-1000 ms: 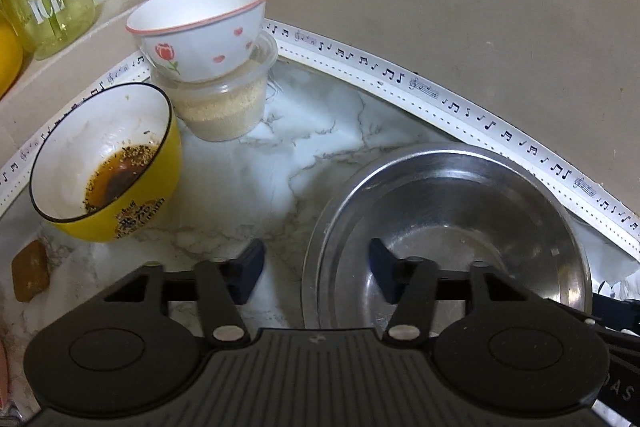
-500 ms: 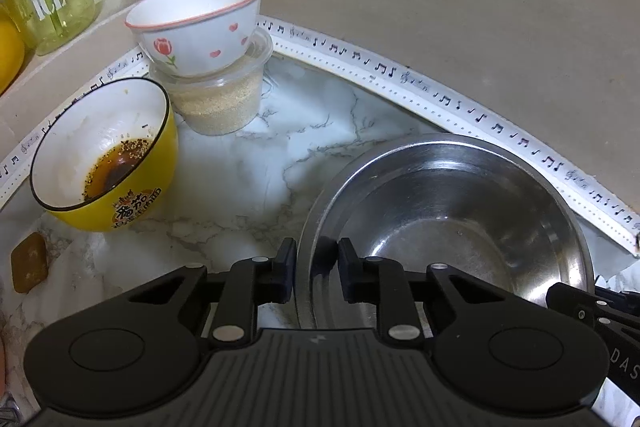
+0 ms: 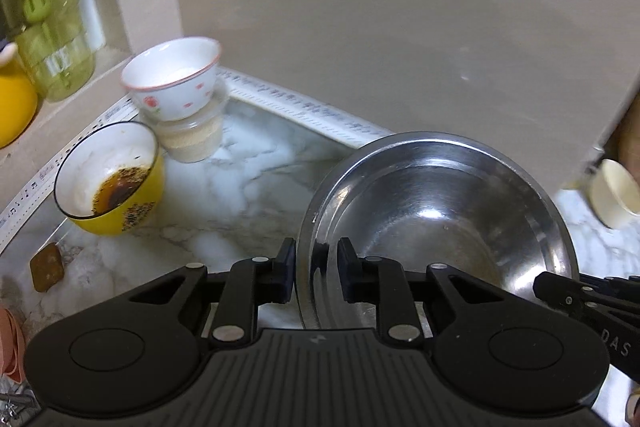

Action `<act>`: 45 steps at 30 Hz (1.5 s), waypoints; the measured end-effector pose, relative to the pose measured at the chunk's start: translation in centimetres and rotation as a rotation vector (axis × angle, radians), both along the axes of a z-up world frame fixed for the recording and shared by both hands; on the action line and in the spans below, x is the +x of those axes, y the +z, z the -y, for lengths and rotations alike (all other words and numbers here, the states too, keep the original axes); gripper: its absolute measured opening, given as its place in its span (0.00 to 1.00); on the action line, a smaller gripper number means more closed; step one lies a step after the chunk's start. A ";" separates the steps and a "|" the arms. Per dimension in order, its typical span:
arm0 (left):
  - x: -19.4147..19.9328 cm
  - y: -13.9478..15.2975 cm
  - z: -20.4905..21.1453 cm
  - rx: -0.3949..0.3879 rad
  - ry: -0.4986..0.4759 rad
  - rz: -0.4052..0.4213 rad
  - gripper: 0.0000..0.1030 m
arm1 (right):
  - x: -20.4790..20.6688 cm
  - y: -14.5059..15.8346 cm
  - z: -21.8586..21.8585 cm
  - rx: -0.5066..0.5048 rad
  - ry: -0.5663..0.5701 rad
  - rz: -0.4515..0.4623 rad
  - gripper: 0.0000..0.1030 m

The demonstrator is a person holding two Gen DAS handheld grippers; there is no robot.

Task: Organize plates and bowls
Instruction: 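Carry the steel bowl toward the plate stack by the stove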

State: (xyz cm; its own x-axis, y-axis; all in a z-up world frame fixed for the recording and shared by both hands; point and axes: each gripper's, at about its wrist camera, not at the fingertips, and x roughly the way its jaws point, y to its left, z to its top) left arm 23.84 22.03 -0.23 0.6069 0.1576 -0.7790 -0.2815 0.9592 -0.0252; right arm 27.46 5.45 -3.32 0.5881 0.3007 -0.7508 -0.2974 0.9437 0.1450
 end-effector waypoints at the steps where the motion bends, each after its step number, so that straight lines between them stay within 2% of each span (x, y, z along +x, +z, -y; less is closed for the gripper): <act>1: -0.3 0.5 0.9 0.008 -0.013 0.004 0.20 | -0.4 0.4 0.6 0.001 -0.011 0.000 0.15; 6: -1.3 2.2 5.0 0.017 -0.092 0.028 0.20 | -2.8 2.4 4.4 0.007 -0.056 0.017 0.15; 12: -1.8 2.6 10.4 0.003 -0.193 0.019 0.20 | -5.2 3.5 9.8 0.022 -0.136 0.034 0.15; 19: -2.5 0.7 17.3 -0.004 -0.308 -0.021 0.20 | -7.9 2.9 16.2 0.029 -0.244 0.020 0.14; 24: -3.0 -1.5 20.7 -0.002 -0.370 -0.049 0.20 | -9.7 1.2 19.7 0.027 -0.313 -0.008 0.14; 33: -3.7 -5.1 23.0 0.012 -0.412 -0.106 0.20 | -12.2 -2.7 21.7 0.017 -0.356 -0.056 0.15; 45: -3.2 -7.0 23.8 0.028 -0.441 -0.097 0.20 | -12.6 -4.6 22.1 0.004 -0.383 -0.049 0.15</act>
